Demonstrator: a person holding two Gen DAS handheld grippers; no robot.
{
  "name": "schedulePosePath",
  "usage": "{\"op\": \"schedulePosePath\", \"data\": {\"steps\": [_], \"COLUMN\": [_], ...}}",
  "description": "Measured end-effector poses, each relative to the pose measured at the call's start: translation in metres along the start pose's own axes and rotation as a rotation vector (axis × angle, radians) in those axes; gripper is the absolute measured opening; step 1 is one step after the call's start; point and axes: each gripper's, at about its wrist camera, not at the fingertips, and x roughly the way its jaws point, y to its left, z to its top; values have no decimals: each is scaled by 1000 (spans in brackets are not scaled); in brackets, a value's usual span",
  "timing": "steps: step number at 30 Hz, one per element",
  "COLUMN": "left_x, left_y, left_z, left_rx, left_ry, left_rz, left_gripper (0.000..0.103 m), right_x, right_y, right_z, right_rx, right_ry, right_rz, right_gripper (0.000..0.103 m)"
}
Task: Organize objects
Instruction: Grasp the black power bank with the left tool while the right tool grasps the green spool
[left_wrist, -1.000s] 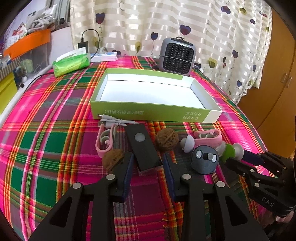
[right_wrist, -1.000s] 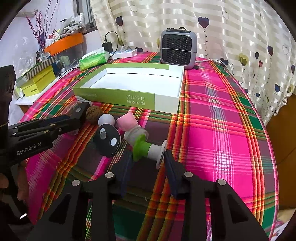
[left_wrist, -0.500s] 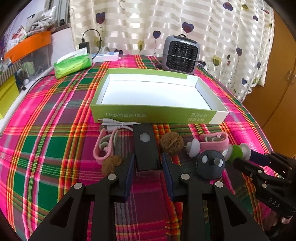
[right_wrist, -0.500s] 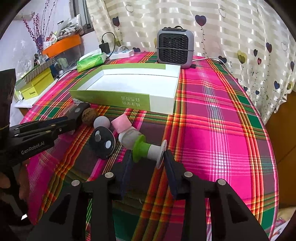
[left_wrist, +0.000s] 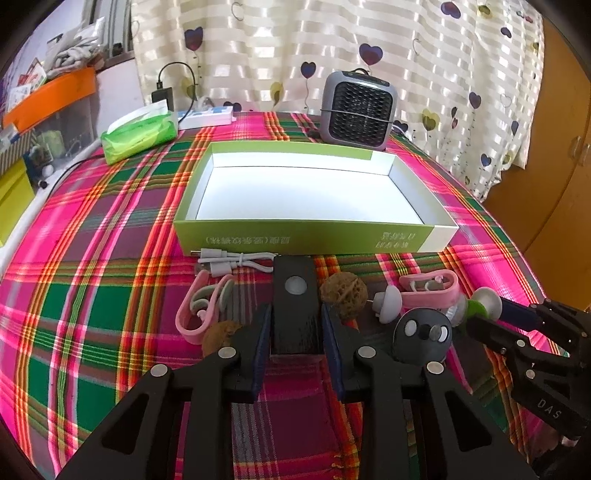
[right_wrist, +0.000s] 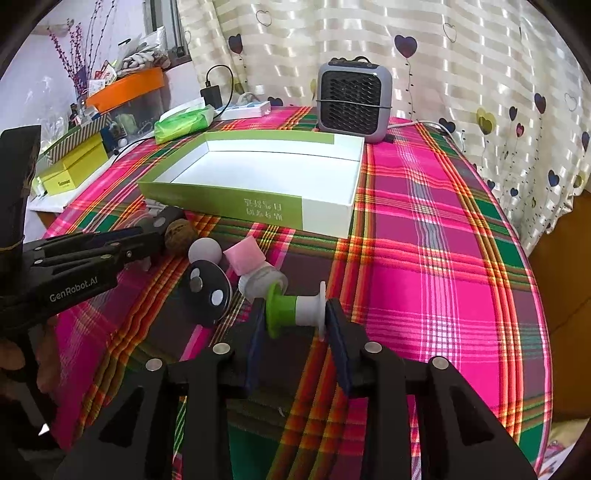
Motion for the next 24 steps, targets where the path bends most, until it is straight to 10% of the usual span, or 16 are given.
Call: {"op": "schedulePosePath", "data": {"steps": [24], "left_x": [-29], "left_y": [-2], "left_z": [-4], "left_rx": [20], "left_ry": [-75], "left_rz": [-25], "left_gripper": [25], "right_x": [-21], "right_y": [6], "right_z": [3], "right_rx": [-18], "right_ry": [-82], "right_rz": [29], "right_gripper": [33]}}
